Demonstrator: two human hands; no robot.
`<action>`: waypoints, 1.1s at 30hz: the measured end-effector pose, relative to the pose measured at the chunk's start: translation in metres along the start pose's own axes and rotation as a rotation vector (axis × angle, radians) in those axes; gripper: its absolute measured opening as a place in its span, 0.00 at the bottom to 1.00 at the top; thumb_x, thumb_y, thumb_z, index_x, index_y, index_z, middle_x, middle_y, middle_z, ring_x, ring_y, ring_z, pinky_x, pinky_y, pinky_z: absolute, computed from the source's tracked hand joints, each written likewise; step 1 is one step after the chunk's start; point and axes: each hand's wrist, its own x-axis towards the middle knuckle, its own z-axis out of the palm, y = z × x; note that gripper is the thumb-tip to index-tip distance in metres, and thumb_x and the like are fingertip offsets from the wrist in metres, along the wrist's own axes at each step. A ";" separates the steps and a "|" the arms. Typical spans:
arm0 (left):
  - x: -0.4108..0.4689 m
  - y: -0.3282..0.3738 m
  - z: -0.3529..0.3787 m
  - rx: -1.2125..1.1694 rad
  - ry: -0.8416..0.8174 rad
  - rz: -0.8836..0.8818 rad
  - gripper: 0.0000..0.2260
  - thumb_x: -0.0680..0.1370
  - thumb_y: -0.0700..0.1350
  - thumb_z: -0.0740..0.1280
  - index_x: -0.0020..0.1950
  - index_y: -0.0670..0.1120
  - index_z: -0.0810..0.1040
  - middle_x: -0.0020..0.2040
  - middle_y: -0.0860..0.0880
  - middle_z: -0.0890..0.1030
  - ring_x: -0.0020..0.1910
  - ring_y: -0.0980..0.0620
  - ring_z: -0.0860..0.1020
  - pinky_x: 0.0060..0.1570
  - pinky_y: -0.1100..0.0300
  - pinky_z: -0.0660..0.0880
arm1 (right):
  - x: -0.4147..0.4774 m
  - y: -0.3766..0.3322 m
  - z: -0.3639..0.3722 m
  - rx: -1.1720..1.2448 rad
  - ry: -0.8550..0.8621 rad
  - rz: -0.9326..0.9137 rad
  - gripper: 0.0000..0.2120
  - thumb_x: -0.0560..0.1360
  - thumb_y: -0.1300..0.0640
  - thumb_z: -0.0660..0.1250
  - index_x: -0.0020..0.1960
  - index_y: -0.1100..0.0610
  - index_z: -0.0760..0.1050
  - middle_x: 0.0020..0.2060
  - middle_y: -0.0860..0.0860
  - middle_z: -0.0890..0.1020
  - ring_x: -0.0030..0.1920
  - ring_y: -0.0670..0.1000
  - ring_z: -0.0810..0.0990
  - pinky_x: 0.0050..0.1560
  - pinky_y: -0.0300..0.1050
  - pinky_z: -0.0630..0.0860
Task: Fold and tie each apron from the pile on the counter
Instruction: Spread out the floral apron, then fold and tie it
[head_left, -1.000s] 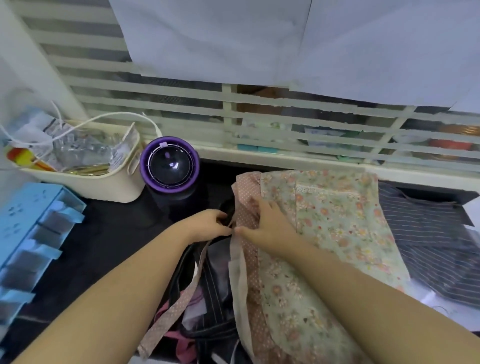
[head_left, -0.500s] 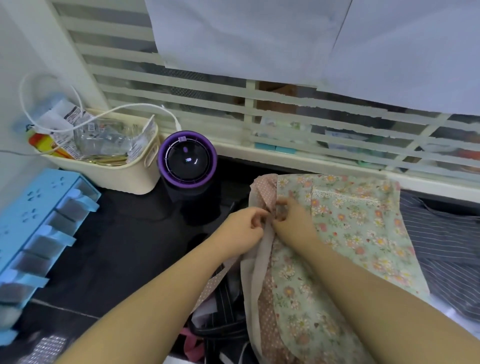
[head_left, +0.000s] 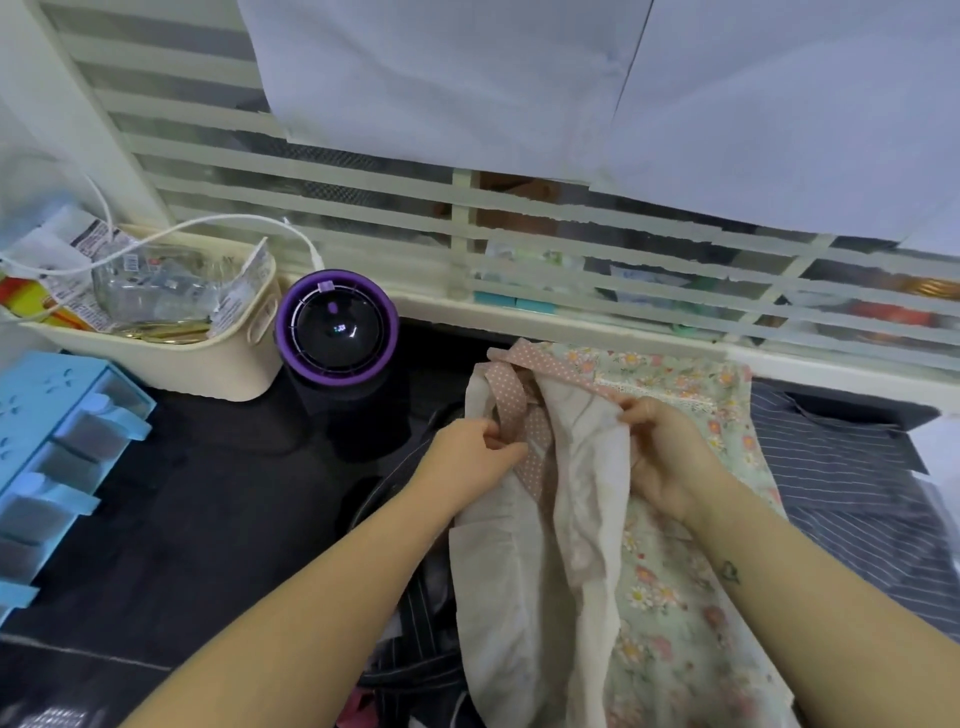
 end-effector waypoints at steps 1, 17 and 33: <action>0.002 0.004 0.004 -0.028 -0.024 -0.005 0.05 0.76 0.50 0.69 0.48 0.49 0.78 0.43 0.56 0.79 0.45 0.56 0.76 0.36 0.67 0.69 | -0.002 -0.002 0.000 -0.011 -0.004 -0.005 0.18 0.67 0.70 0.51 0.37 0.64 0.80 0.35 0.58 0.83 0.33 0.53 0.83 0.34 0.43 0.81; -0.023 -0.012 -0.098 -1.368 -0.352 -0.102 0.20 0.69 0.45 0.75 0.61 0.45 0.80 0.60 0.46 0.80 0.37 0.56 0.82 0.41 0.55 0.82 | 0.007 0.017 0.001 -0.333 0.134 -0.064 0.18 0.64 0.66 0.56 0.47 0.66 0.80 0.45 0.60 0.81 0.48 0.59 0.77 0.58 0.57 0.71; -0.059 -0.065 -0.131 -0.031 -0.202 -0.480 0.12 0.80 0.43 0.64 0.63 0.46 0.72 0.47 0.45 0.73 0.38 0.53 0.72 0.36 0.61 0.74 | 0.001 0.073 0.012 -1.595 -0.150 -0.231 0.28 0.74 0.31 0.57 0.72 0.36 0.60 0.66 0.48 0.67 0.69 0.53 0.64 0.72 0.56 0.58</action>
